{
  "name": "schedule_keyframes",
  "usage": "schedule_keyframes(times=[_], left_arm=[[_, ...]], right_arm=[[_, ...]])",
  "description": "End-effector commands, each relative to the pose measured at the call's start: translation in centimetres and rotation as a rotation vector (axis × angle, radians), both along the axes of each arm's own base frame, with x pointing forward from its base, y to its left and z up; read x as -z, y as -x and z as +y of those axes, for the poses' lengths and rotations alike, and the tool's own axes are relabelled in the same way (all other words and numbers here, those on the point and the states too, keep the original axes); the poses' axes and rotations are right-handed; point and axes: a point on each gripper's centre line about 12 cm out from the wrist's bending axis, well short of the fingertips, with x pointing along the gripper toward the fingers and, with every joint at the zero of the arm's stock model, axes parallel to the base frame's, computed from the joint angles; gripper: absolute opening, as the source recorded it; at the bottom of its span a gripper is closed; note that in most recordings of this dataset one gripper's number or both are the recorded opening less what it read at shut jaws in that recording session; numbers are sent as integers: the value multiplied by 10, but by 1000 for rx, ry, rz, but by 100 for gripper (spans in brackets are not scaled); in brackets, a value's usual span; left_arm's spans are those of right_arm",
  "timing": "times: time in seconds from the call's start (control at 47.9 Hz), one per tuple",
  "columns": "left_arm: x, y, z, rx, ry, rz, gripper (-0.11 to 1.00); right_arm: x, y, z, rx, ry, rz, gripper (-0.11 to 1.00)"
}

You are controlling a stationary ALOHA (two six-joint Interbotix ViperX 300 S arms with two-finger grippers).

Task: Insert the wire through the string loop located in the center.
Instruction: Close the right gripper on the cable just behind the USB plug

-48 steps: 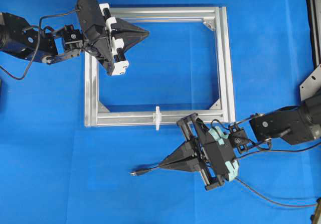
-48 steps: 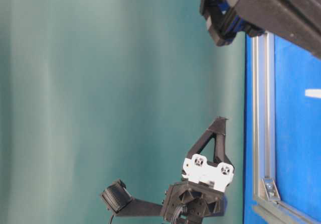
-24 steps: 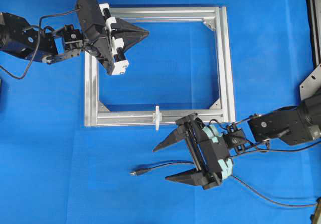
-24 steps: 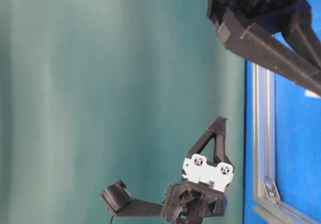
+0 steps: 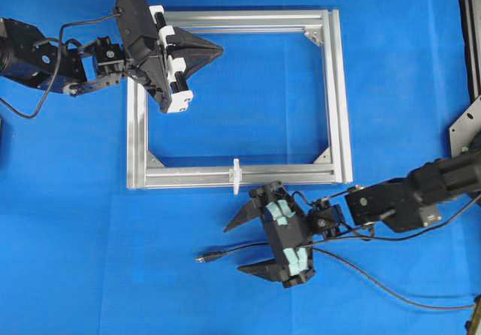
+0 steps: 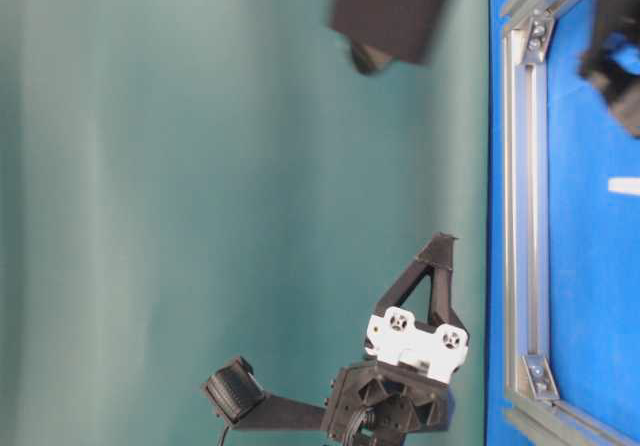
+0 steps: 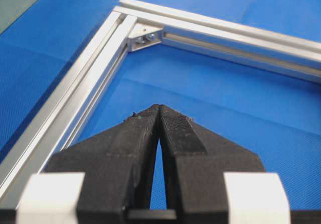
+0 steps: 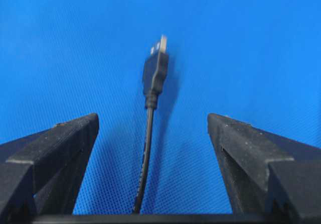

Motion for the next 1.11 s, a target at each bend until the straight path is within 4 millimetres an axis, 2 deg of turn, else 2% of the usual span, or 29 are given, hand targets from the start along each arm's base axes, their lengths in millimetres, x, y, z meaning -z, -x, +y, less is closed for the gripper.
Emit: schedule_keyframes(times=[0.0, 0.313, 0.418, 0.439, 0.501, 0.627, 0.731, 0.794, 1.086], left_arm=[[-13, -2, 0, 2, -12, -36, 0], [-14, -2, 0, 4, -12, -38, 0], [-13, -2, -2, 7, -12, -36, 0], [-13, -2, -2, 7, -12, -36, 0], [-13, -2, -2, 7, -12, -36, 0], [-14, -2, -2, 7, -12, -38, 0], [-13, -2, -2, 7, -12, -36, 0], [-13, -2, -2, 7, -12, -36, 0], [-12, -2, -2, 7, -9, -29, 0]], right_arm=[[-8, -8, 4, 4, -16, -29, 82], [-6, -7, 4, 2, -15, -24, 81], [-6, -7, 4, 4, -14, -24, 76], [-6, -7, 4, 3, -13, -25, 74], [-6, -7, 4, 3, -13, -23, 59], [-5, -5, 3, 3, -12, -20, 23], [-6, -4, 3, 3, -12, -22, 2], [-6, -4, 3, 2, -12, -22, -3], [-5, -4, 3, 2, -11, -17, -3]])
